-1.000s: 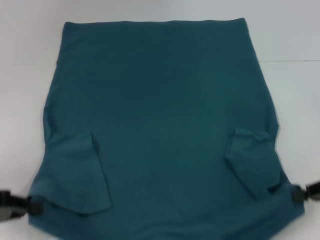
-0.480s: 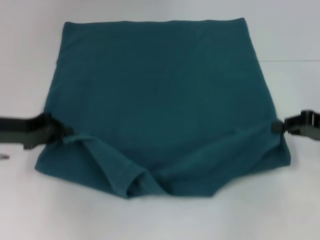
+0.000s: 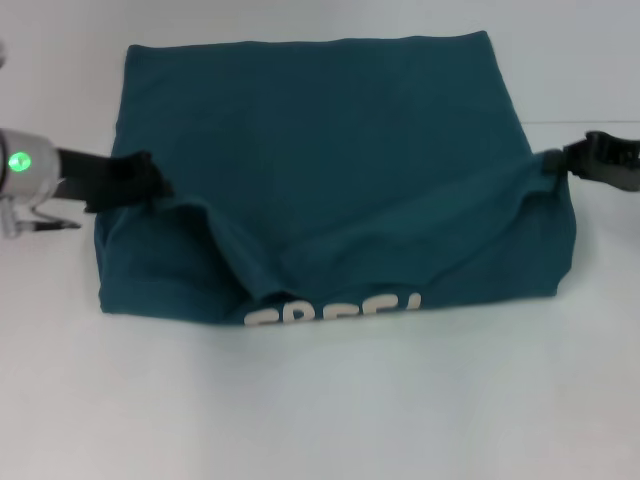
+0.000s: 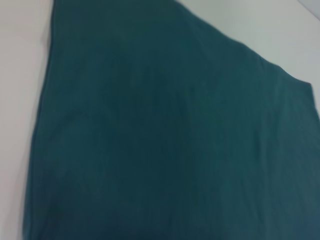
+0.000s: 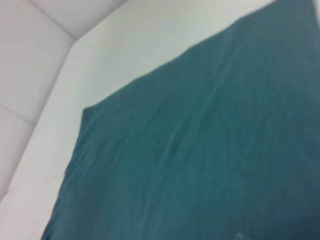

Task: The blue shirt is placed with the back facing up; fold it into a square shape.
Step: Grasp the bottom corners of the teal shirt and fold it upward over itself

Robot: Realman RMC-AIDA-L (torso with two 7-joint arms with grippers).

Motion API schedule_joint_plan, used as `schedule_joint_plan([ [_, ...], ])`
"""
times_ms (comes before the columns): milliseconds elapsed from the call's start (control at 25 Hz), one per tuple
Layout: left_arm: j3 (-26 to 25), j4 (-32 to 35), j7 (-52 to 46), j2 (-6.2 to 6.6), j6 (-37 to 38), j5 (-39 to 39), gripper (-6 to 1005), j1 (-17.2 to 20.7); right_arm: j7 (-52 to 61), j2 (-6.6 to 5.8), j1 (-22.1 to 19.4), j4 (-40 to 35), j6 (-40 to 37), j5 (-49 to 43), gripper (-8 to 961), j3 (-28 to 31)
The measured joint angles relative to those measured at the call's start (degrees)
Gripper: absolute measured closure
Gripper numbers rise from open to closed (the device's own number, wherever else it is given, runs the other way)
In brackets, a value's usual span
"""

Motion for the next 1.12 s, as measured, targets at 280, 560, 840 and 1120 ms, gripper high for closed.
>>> schedule_joint_plan([
  [280,6.9,-0.4,-2.2,-1.72,-13.0,0.0,971,-1.8,-0.5,1.04,3.5,3.6,14.7,-0.3,851,-7.8],
  [560,10.1,-4.5,-0.6,-1.62,-21.3,-0.1,962,-3.3,-0.6,2.11,6.1,6.2,25.6,-0.2,845,-11.2],
  [840,10.6,-5.0,-0.6,-1.80,-25.9,0.0,954,-3.8,-1.2,2.53,8.3,7.3,30.8,-0.1,839,-12.1],
  [1120,10.9,-7.0,-0.6,-1.82,-28.7,0.0,946,-5.4,-2.0,2.01,11.9,11.9,35.1,-0.4,833,-15.5],
])
